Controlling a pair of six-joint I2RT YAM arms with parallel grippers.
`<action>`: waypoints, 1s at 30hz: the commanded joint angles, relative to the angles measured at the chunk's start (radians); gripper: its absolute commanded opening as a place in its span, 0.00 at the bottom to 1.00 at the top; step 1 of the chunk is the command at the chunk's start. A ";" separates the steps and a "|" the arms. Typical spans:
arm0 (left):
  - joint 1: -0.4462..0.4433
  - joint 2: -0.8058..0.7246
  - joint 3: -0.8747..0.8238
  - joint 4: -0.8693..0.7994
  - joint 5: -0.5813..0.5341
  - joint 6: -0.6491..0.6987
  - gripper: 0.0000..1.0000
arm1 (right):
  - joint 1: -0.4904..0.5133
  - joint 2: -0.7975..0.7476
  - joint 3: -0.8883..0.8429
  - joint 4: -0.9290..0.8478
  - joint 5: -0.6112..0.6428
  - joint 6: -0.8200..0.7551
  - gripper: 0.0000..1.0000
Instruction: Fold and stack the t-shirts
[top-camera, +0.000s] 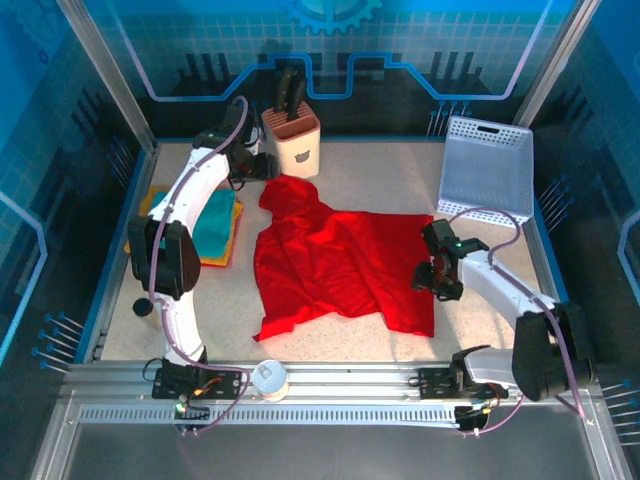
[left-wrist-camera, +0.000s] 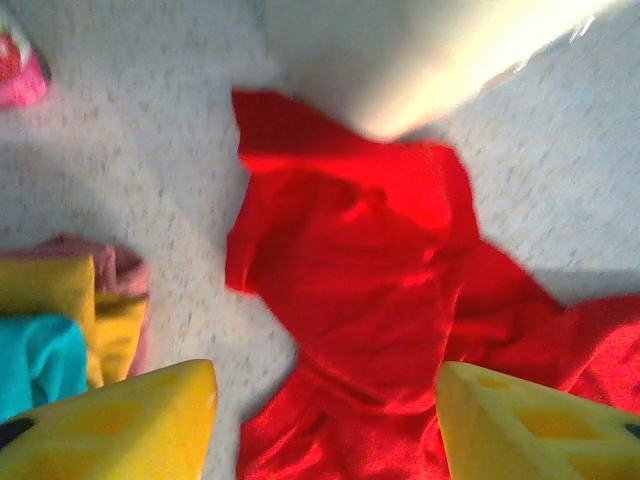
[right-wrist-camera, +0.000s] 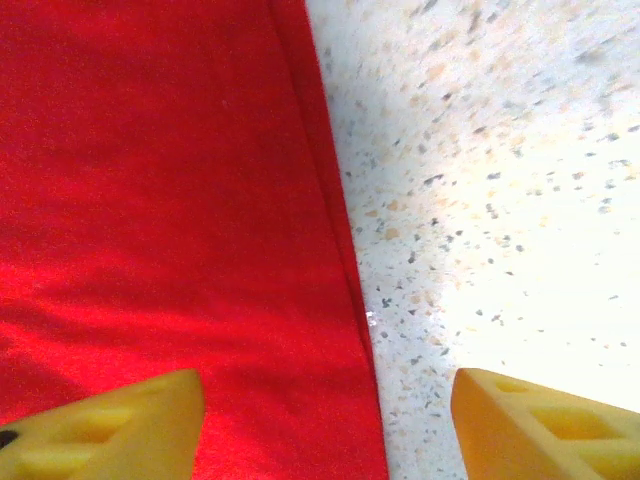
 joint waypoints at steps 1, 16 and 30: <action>-0.003 -0.155 -0.101 -0.047 0.040 -0.040 0.64 | -0.018 -0.014 0.081 -0.022 0.018 -0.034 0.76; -0.314 -0.648 -0.867 -0.007 0.105 -0.348 0.66 | -0.066 0.328 0.410 0.025 -0.095 -0.155 0.91; -0.551 -0.907 -1.182 -0.062 0.085 -0.645 0.67 | -0.062 0.062 0.125 -0.045 -0.150 -0.035 0.94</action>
